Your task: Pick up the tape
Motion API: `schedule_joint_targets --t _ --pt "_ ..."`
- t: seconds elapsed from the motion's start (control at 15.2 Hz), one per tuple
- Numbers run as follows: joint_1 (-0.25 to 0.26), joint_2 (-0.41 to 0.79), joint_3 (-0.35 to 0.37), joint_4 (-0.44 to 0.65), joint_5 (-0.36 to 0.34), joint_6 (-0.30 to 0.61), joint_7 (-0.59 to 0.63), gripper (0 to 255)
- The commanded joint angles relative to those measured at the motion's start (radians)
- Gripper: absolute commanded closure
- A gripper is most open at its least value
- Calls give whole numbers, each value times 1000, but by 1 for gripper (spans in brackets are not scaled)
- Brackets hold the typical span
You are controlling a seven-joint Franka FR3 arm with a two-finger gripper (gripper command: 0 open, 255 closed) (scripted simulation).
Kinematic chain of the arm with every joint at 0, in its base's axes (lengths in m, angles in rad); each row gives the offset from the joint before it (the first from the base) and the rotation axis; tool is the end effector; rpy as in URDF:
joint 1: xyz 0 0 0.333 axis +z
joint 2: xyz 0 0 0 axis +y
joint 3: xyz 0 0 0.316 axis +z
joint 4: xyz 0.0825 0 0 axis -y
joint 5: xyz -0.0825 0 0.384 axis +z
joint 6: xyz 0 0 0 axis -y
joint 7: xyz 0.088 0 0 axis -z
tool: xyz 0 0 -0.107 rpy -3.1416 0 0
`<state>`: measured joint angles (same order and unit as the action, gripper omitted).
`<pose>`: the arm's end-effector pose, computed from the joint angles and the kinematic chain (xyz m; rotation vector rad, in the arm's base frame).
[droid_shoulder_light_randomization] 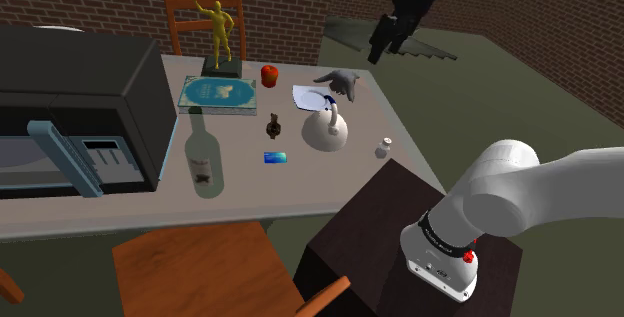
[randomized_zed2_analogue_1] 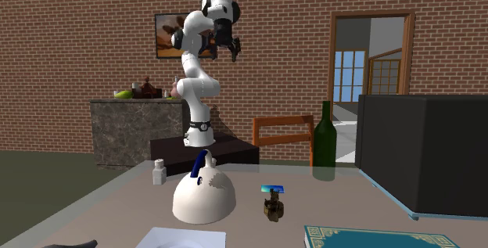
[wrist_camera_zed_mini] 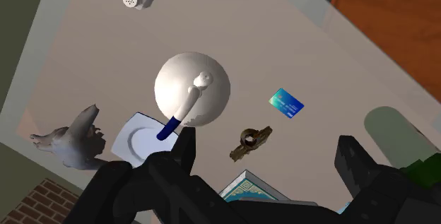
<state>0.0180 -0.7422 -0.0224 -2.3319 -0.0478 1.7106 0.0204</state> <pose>0.3330 -0.0080 0.6012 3.1046 -0.0249 0.1883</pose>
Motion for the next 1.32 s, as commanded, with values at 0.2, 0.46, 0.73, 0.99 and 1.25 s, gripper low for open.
schedule_joint_targets --t 0.2,0.46,0.73,0.99,1.25 --pt "-3 80 10 -22 3 88 30 0" --pt "-7 201 23 -32 4 201 70 0" --pt "-13 336 34 -21 2 306 109 0" --pt "-18 481 43 11 -4 400 149 0" --pt "-22 632 49 64 -14 480 189 0"
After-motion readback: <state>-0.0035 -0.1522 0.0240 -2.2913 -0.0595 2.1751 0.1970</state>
